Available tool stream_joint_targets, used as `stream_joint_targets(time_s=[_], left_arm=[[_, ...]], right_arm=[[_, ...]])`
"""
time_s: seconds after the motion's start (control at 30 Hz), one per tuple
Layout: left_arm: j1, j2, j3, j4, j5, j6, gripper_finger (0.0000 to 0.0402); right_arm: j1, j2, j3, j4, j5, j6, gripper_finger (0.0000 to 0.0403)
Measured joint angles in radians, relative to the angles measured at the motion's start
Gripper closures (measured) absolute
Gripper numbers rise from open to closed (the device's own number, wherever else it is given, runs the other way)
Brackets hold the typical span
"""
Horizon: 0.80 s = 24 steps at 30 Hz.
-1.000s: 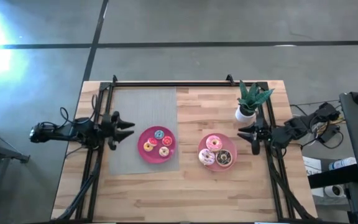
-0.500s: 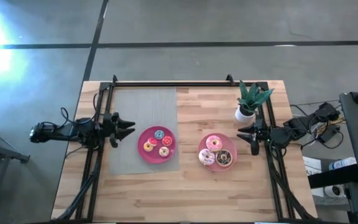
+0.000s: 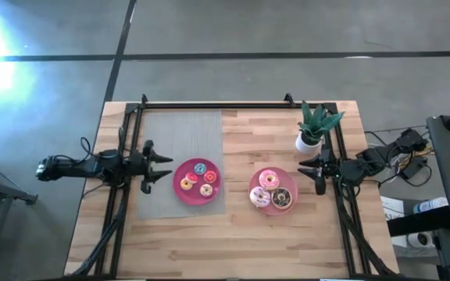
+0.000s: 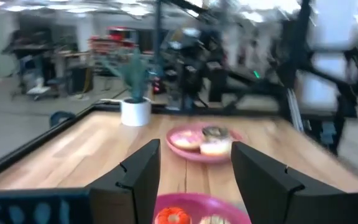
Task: Pick & Place donuts
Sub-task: Return to Home Position
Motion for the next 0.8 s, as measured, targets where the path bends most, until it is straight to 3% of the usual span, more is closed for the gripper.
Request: stream_joint_targets(time_s=[0.13, 0.43, 0.8], left_arm=[[0.052, 0.000, 0.001, -0.026, 0.103, 0.083, 0.0230], [0.156, 0.000, -0.001, -0.016, 0.104, -0.279, 0.0230], [0.153, 0.002, -0.001, -0.010, 0.098, -0.321, 0.0230]], right_arm=[[0.000, 0.000, 0.000, 0.001, 0.000, 0.000, 0.0271], [0.001, 0.000, 0.000, 0.004, 0.000, 0.000, 0.0272], [0.001, 0.000, 0.000, 0.004, 0.000, 0.000, 0.0276]])
